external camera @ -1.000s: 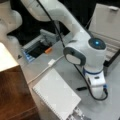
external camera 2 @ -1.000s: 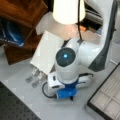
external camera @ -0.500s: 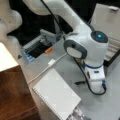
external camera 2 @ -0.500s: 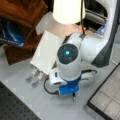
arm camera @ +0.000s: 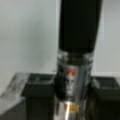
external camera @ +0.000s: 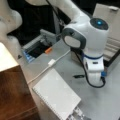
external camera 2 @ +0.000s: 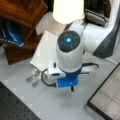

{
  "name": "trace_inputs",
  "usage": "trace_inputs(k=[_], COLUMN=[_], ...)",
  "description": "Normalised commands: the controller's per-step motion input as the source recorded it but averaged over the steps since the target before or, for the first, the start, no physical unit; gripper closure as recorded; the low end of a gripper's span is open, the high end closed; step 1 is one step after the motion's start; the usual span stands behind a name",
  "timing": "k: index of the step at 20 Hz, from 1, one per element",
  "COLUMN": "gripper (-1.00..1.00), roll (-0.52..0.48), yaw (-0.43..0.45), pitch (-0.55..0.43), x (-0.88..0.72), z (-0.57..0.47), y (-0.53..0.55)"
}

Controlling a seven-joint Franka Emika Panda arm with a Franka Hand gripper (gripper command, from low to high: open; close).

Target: Turn on the lamps. Open the box. Pick up the pen. Put it in the box.

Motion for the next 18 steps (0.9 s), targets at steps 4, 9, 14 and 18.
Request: trace_inputs(k=[4, 9, 14, 18], gripper=[1.0, 1.0, 1.0, 1.0], roll=[0.016, 0.05, 0.017, 0.05], yaw=[-0.376, -0.392, -0.532, -0.563], pitch=[-0.016, -0.017, -0.076, -0.062], x=[-0.06, -0.07, -0.07, -0.16], z=[0.26, 0.28, 0.15, 0.02], y=[0.09, 0.12, 0.1, 0.13])
